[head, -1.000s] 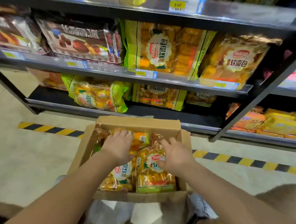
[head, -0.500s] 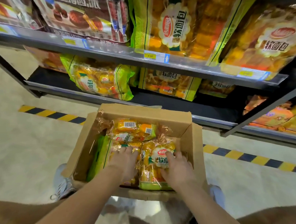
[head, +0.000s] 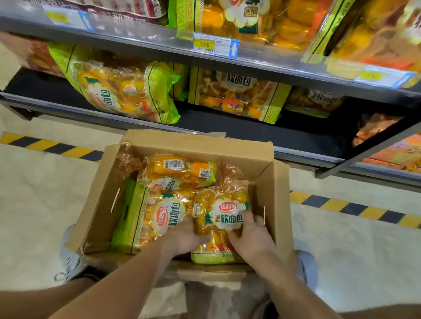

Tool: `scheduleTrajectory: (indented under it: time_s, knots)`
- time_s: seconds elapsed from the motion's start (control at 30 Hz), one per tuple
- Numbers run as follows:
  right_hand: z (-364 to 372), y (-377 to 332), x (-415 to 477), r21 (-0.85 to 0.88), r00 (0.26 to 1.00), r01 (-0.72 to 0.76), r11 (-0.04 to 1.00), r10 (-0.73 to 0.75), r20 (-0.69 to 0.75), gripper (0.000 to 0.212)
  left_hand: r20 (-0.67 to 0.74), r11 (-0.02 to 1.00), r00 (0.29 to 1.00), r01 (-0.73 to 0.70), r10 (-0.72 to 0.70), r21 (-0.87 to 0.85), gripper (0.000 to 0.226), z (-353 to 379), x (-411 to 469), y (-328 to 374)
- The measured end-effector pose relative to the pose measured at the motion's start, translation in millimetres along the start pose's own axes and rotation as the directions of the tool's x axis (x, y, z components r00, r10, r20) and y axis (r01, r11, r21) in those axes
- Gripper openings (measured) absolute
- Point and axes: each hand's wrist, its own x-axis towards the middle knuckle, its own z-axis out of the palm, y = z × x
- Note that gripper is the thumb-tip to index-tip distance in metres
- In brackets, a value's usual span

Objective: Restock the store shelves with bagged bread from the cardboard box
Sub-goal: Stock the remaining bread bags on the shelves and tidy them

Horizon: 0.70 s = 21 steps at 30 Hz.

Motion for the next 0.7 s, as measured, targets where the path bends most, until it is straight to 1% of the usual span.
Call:
scheduleTrajectory:
  time_s: [0.13,0.17,0.23,0.27,0.3,0.33,0.43,0.5,0.53,0.6,0.7]
  knots:
    - [7.4,5.7,2.3,0.059,0.999,-0.025,0.998,0.024,0.025,0.072,-0.031,0.977,0.999,0.037,-0.045,-0.21,0.087,2.0,0.8,4.1]
    - [8.8,6.6,2.2,0.095,0.999,-0.037,0.995,0.033,0.037,0.074,-0.024,0.969,0.999,0.036,-0.043,-0.243,0.093,3.5,0.0,4.9]
    - [10.8,8.1,2.0,0.15,0.998,-0.045,0.988,0.037,0.052,0.076,-0.013,0.961,1.0,0.023,-0.027,-0.274,0.123,10.8,4.4,3.5]
    - [11.5,8.9,1.6,0.156,0.998,-0.039,0.987,0.031,0.056,0.077,-0.023,0.954,0.999,0.019,-0.027,-0.298,0.133,18.1,13.5,-0.8]
    - [12.1,10.1,1.2,0.157,0.998,-0.033,0.987,0.023,0.06,0.077,-0.028,0.939,0.999,0.008,-0.019,-0.343,0.134,22.5,16.8,-1.4]
    - [12.2,11.4,0.5,0.16,0.997,-0.029,0.987,0.018,0.068,0.077,-0.029,0.921,0.999,0.001,-0.013,-0.39,0.127,26.0,18.8,-0.9]
    - [8.6,13.1,-1.3,0.18,0.996,-0.029,0.983,0.013,0.087,0.076,-0.064,0.89,0.998,-0.02,-0.01,-0.456,0.089,25.7,1.0,11.7]
    - [4.9,14.0,-2.8,0.191,0.998,-0.016,0.981,0.004,0.062,0.069,-0.082,0.873,0.997,-0.053,0.016,-0.484,0.066,22.3,-5.1,10.5]
    - [2.8,14.0,-4.4,0.202,0.999,0.003,0.979,-0.01,0.034,0.063,-0.087,0.856,0.996,-0.076,0.036,-0.511,0.061,20.5,-6.8,6.8]
    - [-1.1,13.2,-9.1,0.24,0.997,0.068,0.969,-0.059,-0.045,0.052,-0.118,0.816,0.991,-0.116,0.059,-0.567,0.057,16.7,-13.7,-2.9]
    - [-7.2,8.5,-11.6,0.319,0.983,0.142,0.937,-0.094,-0.16,0.04,-0.14,0.745,0.985,-0.17,0.103,-0.645,0.028,8.6,-24.0,-20.1]
